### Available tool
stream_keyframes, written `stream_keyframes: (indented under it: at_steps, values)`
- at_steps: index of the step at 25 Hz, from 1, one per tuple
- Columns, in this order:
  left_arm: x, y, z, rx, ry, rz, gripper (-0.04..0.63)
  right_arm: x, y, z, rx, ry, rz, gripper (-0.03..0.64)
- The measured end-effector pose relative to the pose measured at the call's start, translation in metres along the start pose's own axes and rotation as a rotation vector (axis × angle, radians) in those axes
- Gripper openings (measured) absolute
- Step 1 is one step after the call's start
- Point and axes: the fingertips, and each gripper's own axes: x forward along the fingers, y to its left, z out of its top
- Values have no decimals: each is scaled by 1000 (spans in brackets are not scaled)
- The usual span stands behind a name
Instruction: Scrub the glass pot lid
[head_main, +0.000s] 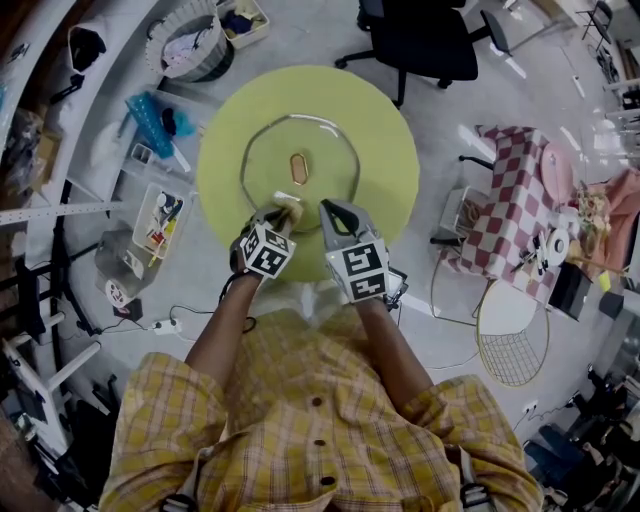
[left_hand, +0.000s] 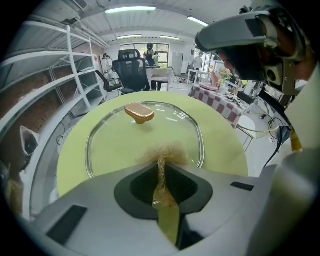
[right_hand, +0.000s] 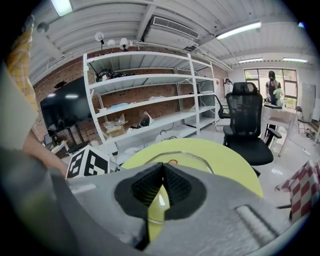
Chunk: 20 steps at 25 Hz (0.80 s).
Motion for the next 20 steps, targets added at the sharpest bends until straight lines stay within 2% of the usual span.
stream_keyframes:
  at_steps: [8,18,20]
  values:
    - [-4,-12,-19,-10,12,1,41,-5,4,1,-10,-5,6,-3]
    - [-5,-15,-18,-81,5,13,41,-7,3,2,-3,-9,1,-3]
    - [-3,-20,-14,-72,5,5,41,-8,1,3,-1,-10,-3,-3]
